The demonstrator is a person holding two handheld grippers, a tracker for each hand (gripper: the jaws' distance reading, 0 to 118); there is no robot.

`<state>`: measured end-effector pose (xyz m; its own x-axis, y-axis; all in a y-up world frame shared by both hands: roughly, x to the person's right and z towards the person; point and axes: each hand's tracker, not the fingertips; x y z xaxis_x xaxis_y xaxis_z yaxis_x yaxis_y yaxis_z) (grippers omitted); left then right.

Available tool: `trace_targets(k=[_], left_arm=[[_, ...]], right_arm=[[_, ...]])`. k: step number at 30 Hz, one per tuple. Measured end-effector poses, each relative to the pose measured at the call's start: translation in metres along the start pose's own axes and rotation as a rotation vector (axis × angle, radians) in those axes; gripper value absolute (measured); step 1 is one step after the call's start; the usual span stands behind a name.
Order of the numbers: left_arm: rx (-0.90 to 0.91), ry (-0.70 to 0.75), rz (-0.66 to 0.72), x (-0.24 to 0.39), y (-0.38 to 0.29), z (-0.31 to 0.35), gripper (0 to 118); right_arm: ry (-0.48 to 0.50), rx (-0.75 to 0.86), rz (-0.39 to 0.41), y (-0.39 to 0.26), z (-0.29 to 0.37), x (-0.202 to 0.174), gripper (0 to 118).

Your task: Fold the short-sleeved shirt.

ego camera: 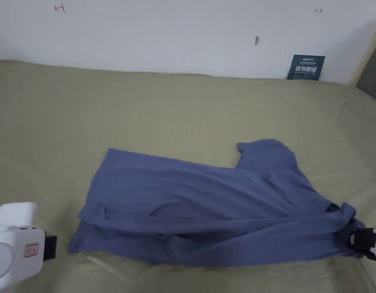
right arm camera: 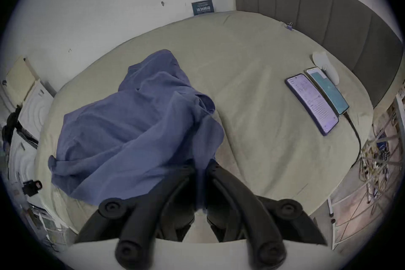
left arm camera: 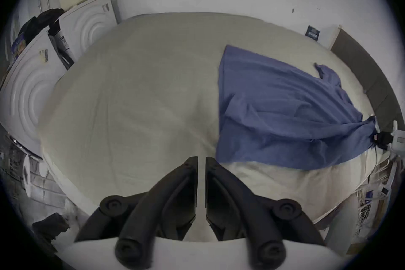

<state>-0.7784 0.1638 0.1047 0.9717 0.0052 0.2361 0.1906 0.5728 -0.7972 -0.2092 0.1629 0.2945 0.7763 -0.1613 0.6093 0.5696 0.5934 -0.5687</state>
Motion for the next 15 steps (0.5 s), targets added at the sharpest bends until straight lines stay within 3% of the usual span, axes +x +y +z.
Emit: trace_targets(k=[1,2,3,5,8,10,11,12,13,14,15], left_arm=[[0.023,-0.037,0.018,0.002,0.002,-0.003,24],[0.022,-0.058,0.028,0.005,0.006,-0.009,48],[0.019,-0.090,0.039,0.008,0.009,-0.014,80],[-0.023,-0.099,0.034,0.018,0.016,-0.031,87],[-0.085,-0.091,-0.025,0.029,0.020,-0.069,87],[-0.171,-0.083,-0.021,0.036,0.014,-0.080,85],[-0.186,-0.100,-0.009,0.037,0.011,-0.084,74],[-0.158,-0.069,-0.003,0.039,0.009,-0.081,48],[-0.101,-0.051,-0.018,0.037,0.010,-0.073,34],[-0.117,-0.127,0.036,0.033,0.008,-0.070,9],[-0.132,-0.129,0.074,0.032,0.009,-0.071,6]], right_arm=[[-0.012,-0.001,0.017,-0.001,-0.002,-0.003,7],[-0.019,-0.007,0.025,-0.002,-0.004,-0.006,7],[-0.022,-0.011,0.036,-0.002,-0.005,-0.008,7],[-0.027,-0.011,0.042,-0.001,-0.005,-0.008,7],[-0.021,-0.005,0.021,0.000,-0.004,-0.004,7],[-0.015,-0.005,0.012,0.001,-0.004,-0.003,7],[-0.017,-0.007,0.017,0.001,-0.004,-0.003,7],[-0.020,-0.010,0.022,0.001,-0.005,-0.002,7],[-0.014,-0.015,0.024,0.001,-0.006,-0.002,7],[-0.013,-0.017,0.022,0.000,-0.006,-0.002,7],[-0.014,-0.017,0.021,0.000,-0.006,-0.003,7]])
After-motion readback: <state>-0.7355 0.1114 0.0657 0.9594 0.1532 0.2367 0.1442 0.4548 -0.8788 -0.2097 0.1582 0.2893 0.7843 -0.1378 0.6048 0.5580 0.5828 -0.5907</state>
